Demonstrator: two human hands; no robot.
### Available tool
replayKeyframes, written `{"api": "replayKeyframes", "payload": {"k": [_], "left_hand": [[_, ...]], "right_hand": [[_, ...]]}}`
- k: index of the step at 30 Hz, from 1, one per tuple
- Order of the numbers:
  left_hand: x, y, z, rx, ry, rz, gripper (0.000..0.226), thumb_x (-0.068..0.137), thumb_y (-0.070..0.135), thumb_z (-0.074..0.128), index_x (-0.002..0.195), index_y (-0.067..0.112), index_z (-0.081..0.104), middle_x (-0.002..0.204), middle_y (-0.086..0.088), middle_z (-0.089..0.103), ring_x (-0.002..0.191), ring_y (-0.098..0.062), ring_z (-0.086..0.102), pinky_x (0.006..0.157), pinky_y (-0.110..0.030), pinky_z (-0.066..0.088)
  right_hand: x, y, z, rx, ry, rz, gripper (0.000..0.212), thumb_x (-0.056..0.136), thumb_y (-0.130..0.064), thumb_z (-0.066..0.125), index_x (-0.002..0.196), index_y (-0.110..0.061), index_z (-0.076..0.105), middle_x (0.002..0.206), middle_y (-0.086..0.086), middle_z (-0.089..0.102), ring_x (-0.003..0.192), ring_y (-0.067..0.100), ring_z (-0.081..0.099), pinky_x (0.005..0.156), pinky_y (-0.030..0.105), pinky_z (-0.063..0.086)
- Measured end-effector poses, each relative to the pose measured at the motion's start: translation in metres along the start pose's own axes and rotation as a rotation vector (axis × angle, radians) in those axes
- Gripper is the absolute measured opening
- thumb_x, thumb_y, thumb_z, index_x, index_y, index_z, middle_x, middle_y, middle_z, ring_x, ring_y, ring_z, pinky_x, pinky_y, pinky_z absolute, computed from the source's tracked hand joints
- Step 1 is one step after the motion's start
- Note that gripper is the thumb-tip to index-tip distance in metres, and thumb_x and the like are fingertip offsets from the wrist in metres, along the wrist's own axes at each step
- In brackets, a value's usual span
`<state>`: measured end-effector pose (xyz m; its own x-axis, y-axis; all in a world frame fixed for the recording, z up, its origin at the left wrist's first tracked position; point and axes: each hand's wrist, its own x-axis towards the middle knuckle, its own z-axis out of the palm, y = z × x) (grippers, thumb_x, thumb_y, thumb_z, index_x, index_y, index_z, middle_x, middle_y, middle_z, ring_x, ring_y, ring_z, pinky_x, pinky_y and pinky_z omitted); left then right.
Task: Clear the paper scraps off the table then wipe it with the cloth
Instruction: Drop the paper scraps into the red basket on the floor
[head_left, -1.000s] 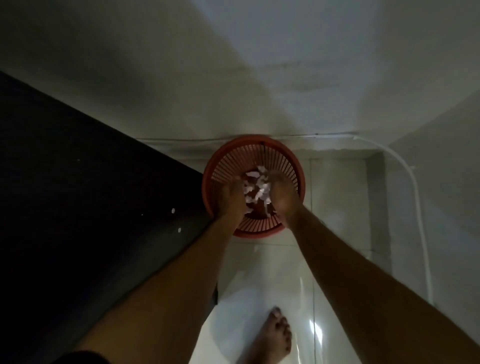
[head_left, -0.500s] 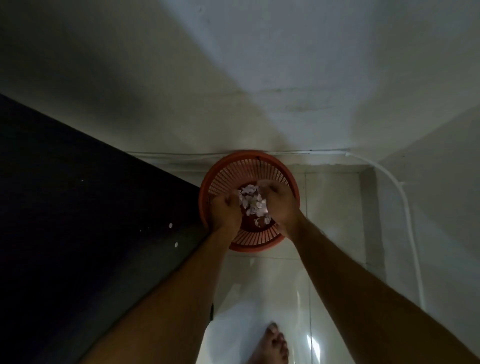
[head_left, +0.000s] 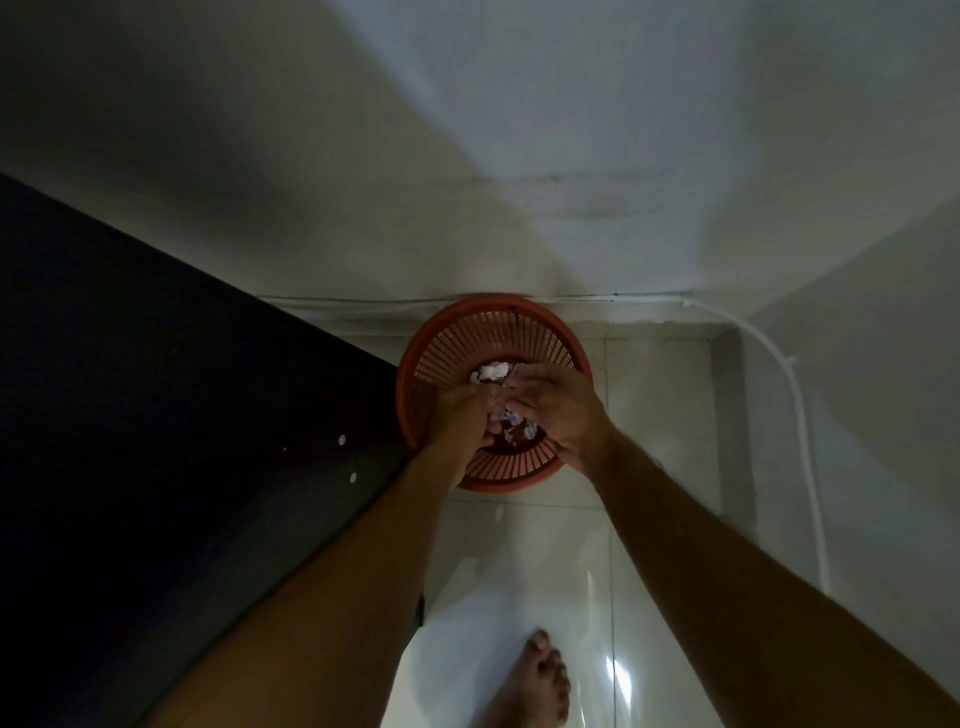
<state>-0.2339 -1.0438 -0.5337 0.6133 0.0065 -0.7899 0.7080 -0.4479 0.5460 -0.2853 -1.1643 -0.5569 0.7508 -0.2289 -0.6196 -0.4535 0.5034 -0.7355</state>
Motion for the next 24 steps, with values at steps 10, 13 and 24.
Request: {"api": "replayKeyframes", "payload": {"k": [10,13,24], "left_hand": [[-0.057,0.011,0.009,0.667,0.017,0.405,0.052,0.1,0.04,0.051,0.149,0.023,0.044,0.147,-0.006,0.054,0.134,-0.029,0.053,0.109,-0.05,0.048],[-0.103,0.042,0.005,0.765,0.013,0.501,0.065,0.091,0.057,0.048,0.148,0.027,0.036,0.145,-0.005,0.053,0.131,-0.03,0.054,0.108,-0.055,0.046],[-0.318,0.141,-0.111,1.057,-0.082,1.014,0.08,0.09,0.031,0.066,0.157,0.01,0.029,0.161,-0.009,0.035,0.153,-0.027,0.026,0.124,-0.046,0.026]], "right_hand": [[-0.068,-0.064,0.01,-0.694,0.108,-0.179,0.029,0.106,-0.029,0.038,0.103,-0.018,0.065,0.095,-0.002,0.068,0.085,0.011,0.065,0.072,0.02,0.049],[-0.116,-0.104,0.021,-0.93,0.053,-0.316,0.038,0.108,-0.035,0.035,0.13,-0.012,0.056,0.115,-0.001,0.06,0.101,0.012,0.058,0.083,0.009,0.041],[-0.316,-0.259,0.09,-1.35,0.076,-0.509,0.054,0.106,-0.031,0.026,0.14,0.003,0.049,0.145,0.024,0.05,0.136,0.035,0.045,0.119,0.034,0.02]]}}
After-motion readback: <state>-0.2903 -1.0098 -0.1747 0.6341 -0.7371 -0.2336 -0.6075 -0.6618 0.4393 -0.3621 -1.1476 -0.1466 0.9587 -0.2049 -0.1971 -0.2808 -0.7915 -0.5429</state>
